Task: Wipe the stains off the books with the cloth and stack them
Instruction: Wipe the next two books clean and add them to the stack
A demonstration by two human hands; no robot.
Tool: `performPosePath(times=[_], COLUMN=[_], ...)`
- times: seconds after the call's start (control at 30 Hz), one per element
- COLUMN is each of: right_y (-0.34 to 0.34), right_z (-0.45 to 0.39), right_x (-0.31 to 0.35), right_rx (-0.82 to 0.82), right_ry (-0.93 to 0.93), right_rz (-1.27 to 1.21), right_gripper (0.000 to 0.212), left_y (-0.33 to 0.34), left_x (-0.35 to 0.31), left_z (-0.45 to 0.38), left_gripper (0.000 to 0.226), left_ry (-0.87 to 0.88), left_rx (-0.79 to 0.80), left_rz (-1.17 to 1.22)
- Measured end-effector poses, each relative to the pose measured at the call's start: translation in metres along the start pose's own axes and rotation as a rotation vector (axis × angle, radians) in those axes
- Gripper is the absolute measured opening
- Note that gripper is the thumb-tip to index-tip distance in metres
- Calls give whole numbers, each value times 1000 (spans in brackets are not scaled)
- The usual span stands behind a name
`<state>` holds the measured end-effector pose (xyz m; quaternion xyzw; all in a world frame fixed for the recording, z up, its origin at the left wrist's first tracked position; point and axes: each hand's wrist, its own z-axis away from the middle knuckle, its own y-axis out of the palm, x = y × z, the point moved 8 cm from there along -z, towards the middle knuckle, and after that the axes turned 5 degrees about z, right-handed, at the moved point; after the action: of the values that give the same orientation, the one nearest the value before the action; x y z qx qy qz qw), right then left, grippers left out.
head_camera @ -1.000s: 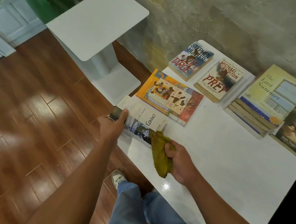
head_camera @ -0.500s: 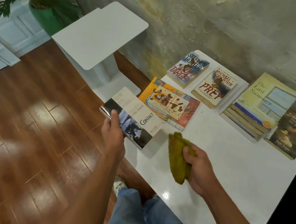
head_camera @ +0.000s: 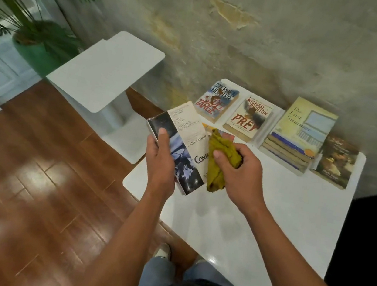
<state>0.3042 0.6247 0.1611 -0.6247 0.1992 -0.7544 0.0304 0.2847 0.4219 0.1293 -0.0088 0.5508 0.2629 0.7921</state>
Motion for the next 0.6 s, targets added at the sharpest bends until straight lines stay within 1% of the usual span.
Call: performPosePath(times=[0.1,0.2,0.33,0.43,0.5,0.6], right_y=[-11,-7,-16,-11,-11,-36], right_z=[10,20,31,43,46,53], right_x=[7,23,32,43,41,29], right_rx=[-54,-79,-167,-175,-196,-342], right_ry=[-37,-94,-81,-136,-121,-17], right_rz=[9,19,17,27,61,67], right_gripper=[30,32,31,28,26,21], left_y=[0,2,-2,-3,-3,-4], left_x=[-11,-20,-33,-41,-45,-53], left_z=[0,-2,-2,-2,-4,-2], left_gripper=[36,42,43,44,46,62], left_ry=[-8,-11,-16,-23,-18,-59], left_rx=[12,51,108,141,181,256], left_rz=[46,85,80,80,53,51])
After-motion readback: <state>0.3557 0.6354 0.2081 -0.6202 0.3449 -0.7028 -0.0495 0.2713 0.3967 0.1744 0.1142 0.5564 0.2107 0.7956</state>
